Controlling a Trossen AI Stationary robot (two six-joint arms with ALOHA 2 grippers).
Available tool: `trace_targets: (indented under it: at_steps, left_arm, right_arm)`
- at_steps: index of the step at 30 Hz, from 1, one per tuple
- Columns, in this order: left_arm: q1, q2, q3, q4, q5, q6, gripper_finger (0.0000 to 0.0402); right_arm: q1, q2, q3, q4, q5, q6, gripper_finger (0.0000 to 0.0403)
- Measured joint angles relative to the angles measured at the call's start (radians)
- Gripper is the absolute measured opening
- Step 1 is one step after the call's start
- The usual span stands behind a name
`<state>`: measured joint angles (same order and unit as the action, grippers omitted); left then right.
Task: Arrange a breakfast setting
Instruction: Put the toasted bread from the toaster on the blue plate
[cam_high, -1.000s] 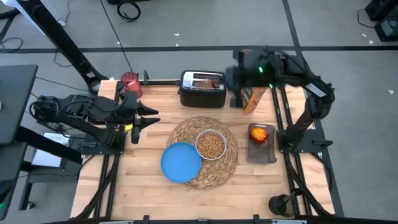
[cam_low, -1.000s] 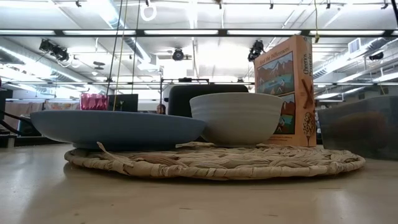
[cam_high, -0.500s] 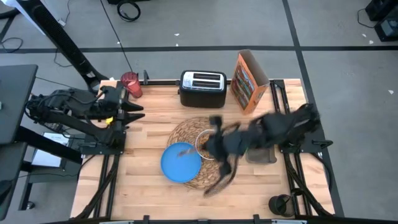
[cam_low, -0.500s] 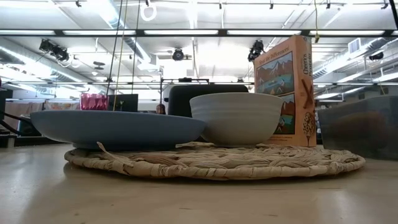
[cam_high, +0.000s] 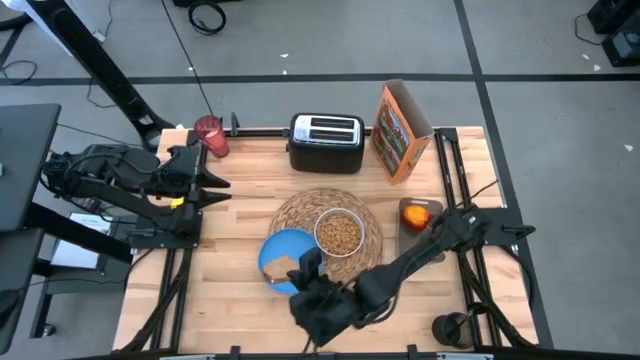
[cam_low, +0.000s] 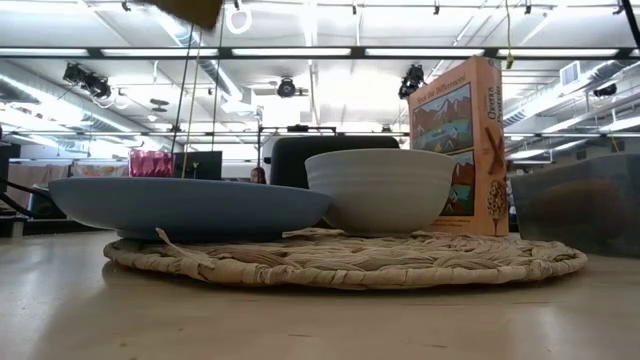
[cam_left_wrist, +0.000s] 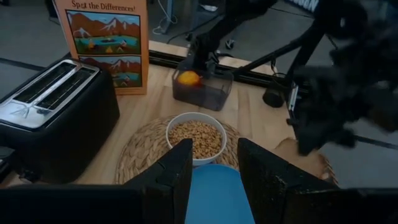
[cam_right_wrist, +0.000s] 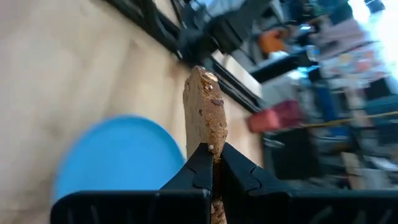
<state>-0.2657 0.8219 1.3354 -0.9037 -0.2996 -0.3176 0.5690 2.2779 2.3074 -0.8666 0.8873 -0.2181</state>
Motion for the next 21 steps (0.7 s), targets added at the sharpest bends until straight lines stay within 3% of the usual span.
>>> trace_targets:
  at_steps: [7,21]
  left_arm:
    - [0.0,0.0,0.0,-0.001,0.0,0.0,0.0135]
    - [0.0,0.0,0.0,0.0,0.0,0.0,0.0135]
  right_arm:
    - [-0.008,0.119,0.0,-0.003,0.158,-0.089,0.0016]
    - [-0.012,0.276,0.0,-0.046,0.165,-0.025,0.0016]
